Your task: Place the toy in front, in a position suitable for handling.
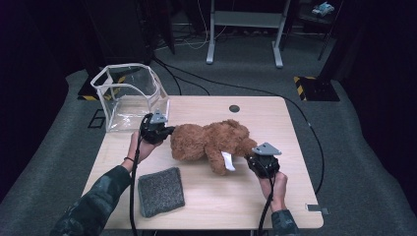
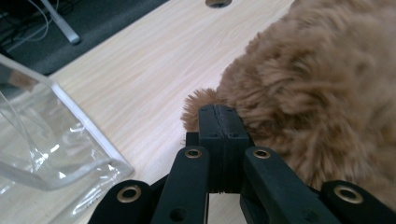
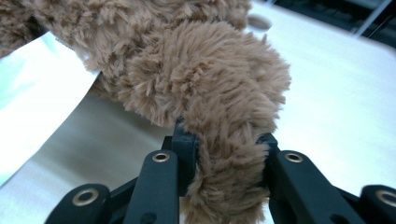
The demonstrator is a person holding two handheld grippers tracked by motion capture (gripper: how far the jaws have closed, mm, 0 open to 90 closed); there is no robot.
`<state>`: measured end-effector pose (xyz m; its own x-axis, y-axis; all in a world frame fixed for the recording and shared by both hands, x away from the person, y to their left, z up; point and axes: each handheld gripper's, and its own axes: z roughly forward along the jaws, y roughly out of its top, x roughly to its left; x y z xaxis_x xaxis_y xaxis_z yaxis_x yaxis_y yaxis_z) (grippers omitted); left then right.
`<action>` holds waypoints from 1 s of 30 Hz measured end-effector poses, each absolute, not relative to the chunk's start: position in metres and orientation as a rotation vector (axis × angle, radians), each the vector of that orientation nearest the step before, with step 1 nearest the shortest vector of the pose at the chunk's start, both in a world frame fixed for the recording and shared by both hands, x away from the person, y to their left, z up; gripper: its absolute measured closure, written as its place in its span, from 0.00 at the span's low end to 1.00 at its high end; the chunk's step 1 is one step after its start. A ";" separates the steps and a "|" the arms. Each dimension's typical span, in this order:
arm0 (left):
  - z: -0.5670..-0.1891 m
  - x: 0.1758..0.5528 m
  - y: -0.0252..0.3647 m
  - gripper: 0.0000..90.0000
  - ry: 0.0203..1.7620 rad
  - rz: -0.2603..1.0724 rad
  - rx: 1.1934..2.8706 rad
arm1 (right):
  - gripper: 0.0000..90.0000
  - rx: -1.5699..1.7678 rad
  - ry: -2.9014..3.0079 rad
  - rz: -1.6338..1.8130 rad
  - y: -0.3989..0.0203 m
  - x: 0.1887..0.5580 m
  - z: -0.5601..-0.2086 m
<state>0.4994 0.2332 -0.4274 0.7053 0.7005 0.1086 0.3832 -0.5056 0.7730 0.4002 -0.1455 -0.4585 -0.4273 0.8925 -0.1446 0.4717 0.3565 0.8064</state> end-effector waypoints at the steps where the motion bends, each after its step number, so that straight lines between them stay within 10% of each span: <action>1: -0.429 0.501 0.234 1.00 0.828 0.533 2.165 | 0.78 1.195 2.053 0.937 -0.144 0.400 -0.462; 13: -0.455 0.506 0.237 0.99 0.905 0.473 2.192 | 0.69 1.358 2.169 0.930 -0.146 0.406 -0.501; 21: -0.453 0.502 0.259 0.40 1.031 0.378 2.124 | 0.26 1.434 2.152 0.971 -0.159 0.402 -0.497; 30: -0.447 0.466 0.276 0.22 1.004 0.354 2.132 | 0.05 1.479 2.132 0.989 -0.190 0.380 -0.491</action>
<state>0.4656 0.2759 -0.4473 0.6555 0.7528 -0.0600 0.5482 -0.4197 0.7234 0.3802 -0.1905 -0.4911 -0.3857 0.9179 0.0930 0.6640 0.2061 0.7188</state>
